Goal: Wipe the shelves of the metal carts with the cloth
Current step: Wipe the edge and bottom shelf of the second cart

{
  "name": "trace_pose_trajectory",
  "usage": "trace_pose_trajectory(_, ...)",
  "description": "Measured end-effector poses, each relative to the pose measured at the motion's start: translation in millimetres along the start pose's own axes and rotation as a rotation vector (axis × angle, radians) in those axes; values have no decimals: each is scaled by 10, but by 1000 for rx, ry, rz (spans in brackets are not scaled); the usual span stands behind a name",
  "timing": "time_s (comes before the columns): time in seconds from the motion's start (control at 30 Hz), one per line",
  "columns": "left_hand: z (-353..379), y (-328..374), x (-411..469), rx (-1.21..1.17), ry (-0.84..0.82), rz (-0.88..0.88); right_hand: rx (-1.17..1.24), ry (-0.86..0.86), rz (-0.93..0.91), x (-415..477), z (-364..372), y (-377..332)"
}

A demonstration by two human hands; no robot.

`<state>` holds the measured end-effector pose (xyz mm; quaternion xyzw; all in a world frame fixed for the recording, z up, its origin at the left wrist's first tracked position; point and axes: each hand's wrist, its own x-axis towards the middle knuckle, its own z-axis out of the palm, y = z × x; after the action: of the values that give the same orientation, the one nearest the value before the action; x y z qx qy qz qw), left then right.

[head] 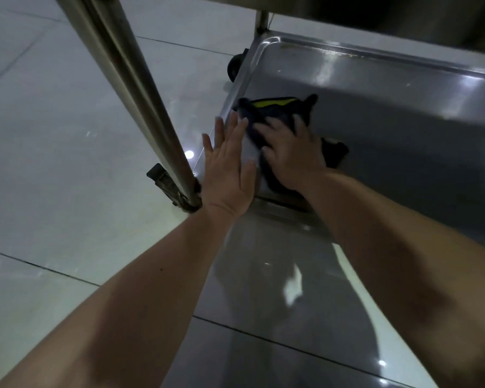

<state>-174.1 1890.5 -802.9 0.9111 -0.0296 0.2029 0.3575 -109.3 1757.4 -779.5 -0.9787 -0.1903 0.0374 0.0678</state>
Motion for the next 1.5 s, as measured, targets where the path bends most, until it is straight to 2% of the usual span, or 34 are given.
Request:
trace_pose_trajectory(0.1,-28,23,11,29,11,-22,-16,-59,-299,-64,56,-305)
trace_pose_trajectory(0.2,-62,48,-24,53,32,8,175,-32,-446,-199,112,-270)
trace_pose_trajectory(0.33,-52,33,-40,146,39,-21,106,-52,-574,-400,40,98)
trace_pose_trajectory(0.4,-18,15,-20,279,7,-71,116,-31,-480,-585,-15,418)
trace_pose_trajectory(0.5,40,-7,-18,397,-73,-101,70,4,-216,-964,-48,1056)
trace_pose_trajectory(0.67,-20,-40,-51,291,-76,-38,41,39,343,-1378,-173,1903)
trace_pose_trajectory(0.83,-147,-253,-318,273,-92,245,88,107,593,-1187,-174,1601)
trace_pose_trajectory(0.93,-61,-322,-583,323,-43,239,120,117,660,-823,-85,1034)
trace_pose_trajectory(1.0,-20,-320,-647,274,-3,203,100,55,548,-534,-12,558)
trace_pose_trajectory(1.07,-30,-320,-647,201,9,182,43,-11,343,-345,55,62)
trace_pose_trajectory(1.17,-101,-303,-643,124,4,169,0,-8,10,-307,125,-414)
trace_pose_trajectory(1.27,-166,-237,-621,94,-20,181,81,-4,-136,-407,103,-416)
trace_pose_trajectory(1.37,-209,-178,-580,118,-15,169,36,-6,-238,-620,86,-195)
trace_pose_trajectory(1.5,-267,-102,-545,246,-80,118,4,94,-273,-1064,80,248)
